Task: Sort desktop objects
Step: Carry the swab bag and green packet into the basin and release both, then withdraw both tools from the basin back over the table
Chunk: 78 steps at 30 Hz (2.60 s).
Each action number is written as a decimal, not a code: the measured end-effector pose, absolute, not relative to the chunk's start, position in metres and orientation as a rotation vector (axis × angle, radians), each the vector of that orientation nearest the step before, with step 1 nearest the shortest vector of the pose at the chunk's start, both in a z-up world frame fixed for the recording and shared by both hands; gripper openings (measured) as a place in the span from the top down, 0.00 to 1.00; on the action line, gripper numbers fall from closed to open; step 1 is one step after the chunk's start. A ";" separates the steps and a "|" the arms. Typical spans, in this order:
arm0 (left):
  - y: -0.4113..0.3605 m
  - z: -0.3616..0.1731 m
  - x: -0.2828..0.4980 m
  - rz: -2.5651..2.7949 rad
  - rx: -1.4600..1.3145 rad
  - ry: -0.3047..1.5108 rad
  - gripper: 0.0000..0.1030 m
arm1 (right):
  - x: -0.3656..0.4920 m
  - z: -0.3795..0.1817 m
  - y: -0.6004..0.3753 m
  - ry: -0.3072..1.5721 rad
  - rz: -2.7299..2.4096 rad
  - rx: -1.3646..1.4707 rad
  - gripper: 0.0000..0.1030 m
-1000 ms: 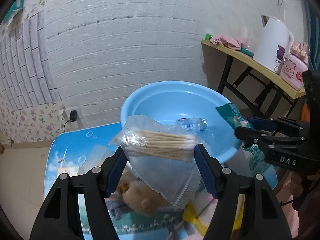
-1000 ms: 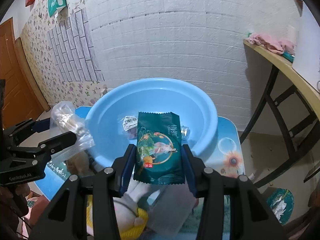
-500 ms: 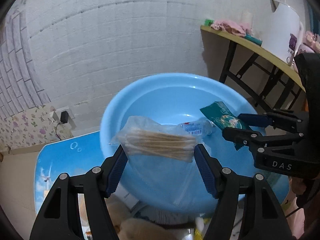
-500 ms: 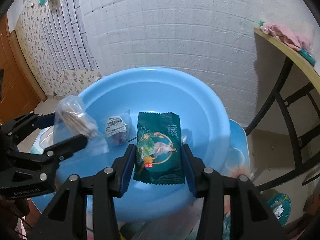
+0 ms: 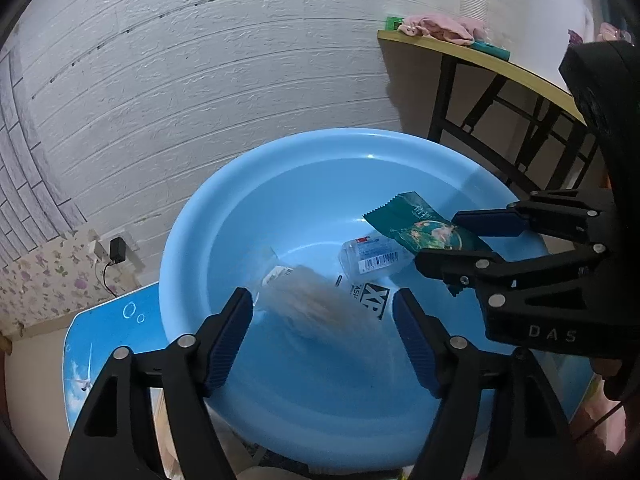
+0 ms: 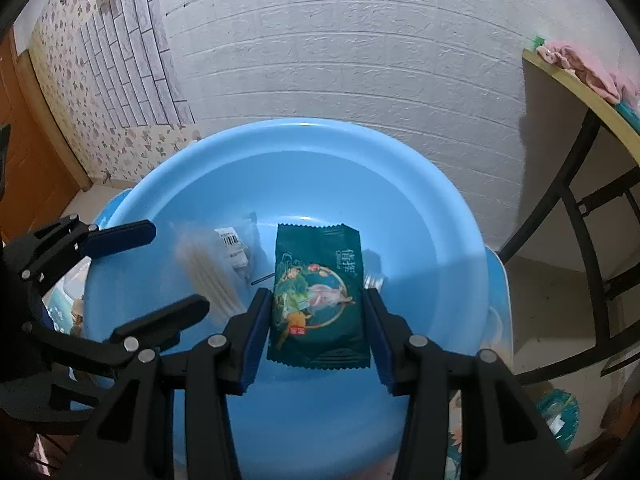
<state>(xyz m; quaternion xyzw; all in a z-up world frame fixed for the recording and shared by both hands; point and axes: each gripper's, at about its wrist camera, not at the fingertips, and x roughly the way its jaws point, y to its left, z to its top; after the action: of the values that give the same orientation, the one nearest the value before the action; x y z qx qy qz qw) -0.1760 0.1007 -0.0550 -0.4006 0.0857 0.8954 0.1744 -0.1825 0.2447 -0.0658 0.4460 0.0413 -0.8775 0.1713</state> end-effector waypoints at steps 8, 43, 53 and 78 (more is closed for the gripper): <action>0.090 -0.048 -0.168 2.557 -1.134 0.191 0.19 | -0.177 -0.057 0.245 0.073 -2.487 1.257 0.52; 0.001 0.019 -0.018 2.761 -1.013 0.045 0.00 | -0.030 0.017 0.207 -0.010 -2.613 1.010 0.40; -0.025 0.025 0.000 2.800 -0.968 -0.031 0.00 | -0.025 0.009 0.196 -0.038 -2.509 1.072 0.40; -0.097 -0.073 -0.010 2.823 -1.291 -0.120 0.00 | -0.015 -0.072 0.240 -0.059 -2.626 1.326 0.00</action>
<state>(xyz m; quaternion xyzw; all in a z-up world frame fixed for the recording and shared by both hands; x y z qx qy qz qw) -0.0104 -0.0969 -0.0731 -0.4156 -0.0388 0.9086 0.0177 -0.0148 0.2396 -0.0717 0.4485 -0.0199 -0.8880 0.0995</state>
